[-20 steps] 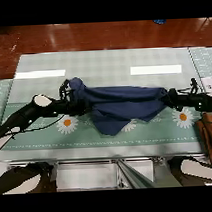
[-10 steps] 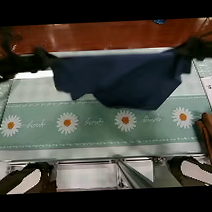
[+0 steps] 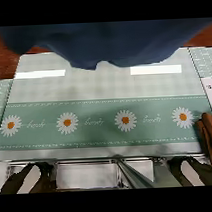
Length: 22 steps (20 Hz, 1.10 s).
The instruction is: Fold the shirts.
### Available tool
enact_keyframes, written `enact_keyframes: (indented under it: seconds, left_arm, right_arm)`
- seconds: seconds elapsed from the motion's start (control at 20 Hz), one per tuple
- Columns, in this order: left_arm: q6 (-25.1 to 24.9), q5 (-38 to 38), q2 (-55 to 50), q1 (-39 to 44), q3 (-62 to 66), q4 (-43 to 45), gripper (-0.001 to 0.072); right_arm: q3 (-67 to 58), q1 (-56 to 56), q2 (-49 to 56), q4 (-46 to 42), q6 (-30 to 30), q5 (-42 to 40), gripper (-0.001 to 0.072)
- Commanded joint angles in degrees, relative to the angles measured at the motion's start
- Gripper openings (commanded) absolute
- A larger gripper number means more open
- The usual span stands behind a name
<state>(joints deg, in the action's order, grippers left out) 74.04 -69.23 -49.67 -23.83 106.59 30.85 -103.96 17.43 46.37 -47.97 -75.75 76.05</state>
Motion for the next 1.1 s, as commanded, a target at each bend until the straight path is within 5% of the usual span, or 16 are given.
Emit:
enact_keyframes:
  seconds: [0.0,0.35,0.6,0.8,1.05]
  left_arm:
    - [0.6,-2.1,7.5,-2.8,3.4,6.5,0.0018]
    - [5.1,-6.6,15.0,5.7,3.3,22.3,0.0018]
    - [6.4,-9.5,15.0,8.4,-9.6,23.8,0.0018]
    - [6.2,1.0,12.8,8.5,-33.2,23.5,0.0018]
    - [4.0,19.2,-1.8,13.8,-52.0,22.9,0.0018]
  right_arm:
    - [-1.3,0.0,-9.2,-5.7,-2.0,4.2,0.0025]
    - [1.2,0.0,-13.6,-8.0,-4.6,8.8,0.0025]
    - [20.4,0.0,-13.1,1.8,-2.1,6.4,0.0025]
    - [39.2,-0.5,-5.6,10.6,5.8,-1.4,0.0025]
    - [42.5,-9.9,18.3,10.2,11.3,-17.2,0.0025]
